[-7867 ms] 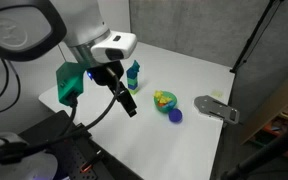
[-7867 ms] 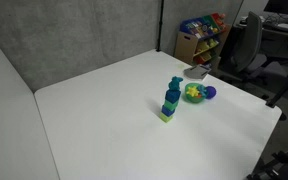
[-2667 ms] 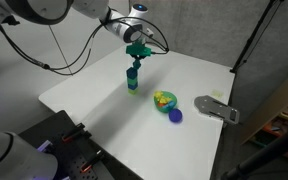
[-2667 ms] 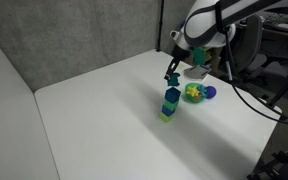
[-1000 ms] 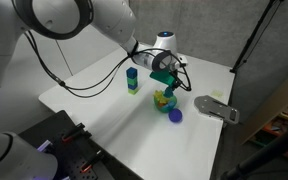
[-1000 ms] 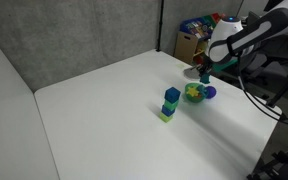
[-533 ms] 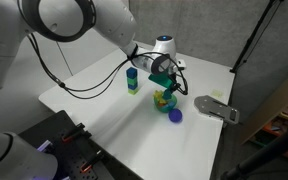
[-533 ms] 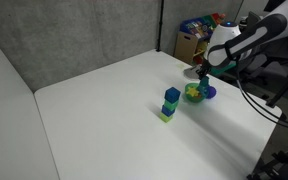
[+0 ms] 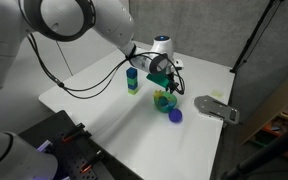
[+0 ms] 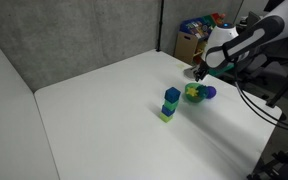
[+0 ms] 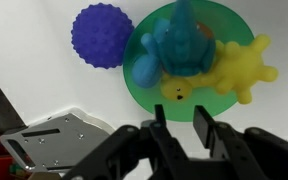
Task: Put the blue object inside the bowl
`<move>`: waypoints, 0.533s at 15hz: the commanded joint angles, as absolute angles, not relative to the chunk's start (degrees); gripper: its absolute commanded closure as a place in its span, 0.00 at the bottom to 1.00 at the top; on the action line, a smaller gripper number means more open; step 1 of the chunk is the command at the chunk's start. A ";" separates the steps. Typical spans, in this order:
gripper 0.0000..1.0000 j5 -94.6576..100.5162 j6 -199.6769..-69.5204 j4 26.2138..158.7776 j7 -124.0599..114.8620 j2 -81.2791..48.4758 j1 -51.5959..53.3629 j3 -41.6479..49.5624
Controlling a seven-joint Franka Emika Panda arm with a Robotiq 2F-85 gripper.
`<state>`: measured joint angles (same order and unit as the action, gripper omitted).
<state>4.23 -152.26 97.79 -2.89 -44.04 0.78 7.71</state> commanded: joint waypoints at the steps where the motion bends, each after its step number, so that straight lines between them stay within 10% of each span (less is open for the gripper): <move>1: 0.33 5.38 -153.15 97.93 -4.84 -43.48 1.32 8.74; 5: 0.01 4.52 -150.60 98.33 -3.49 -41.27 0.33 7.71; 8: 0.00 3.82 -147.11 99.59 -1.78 -37.56 -0.69 6.29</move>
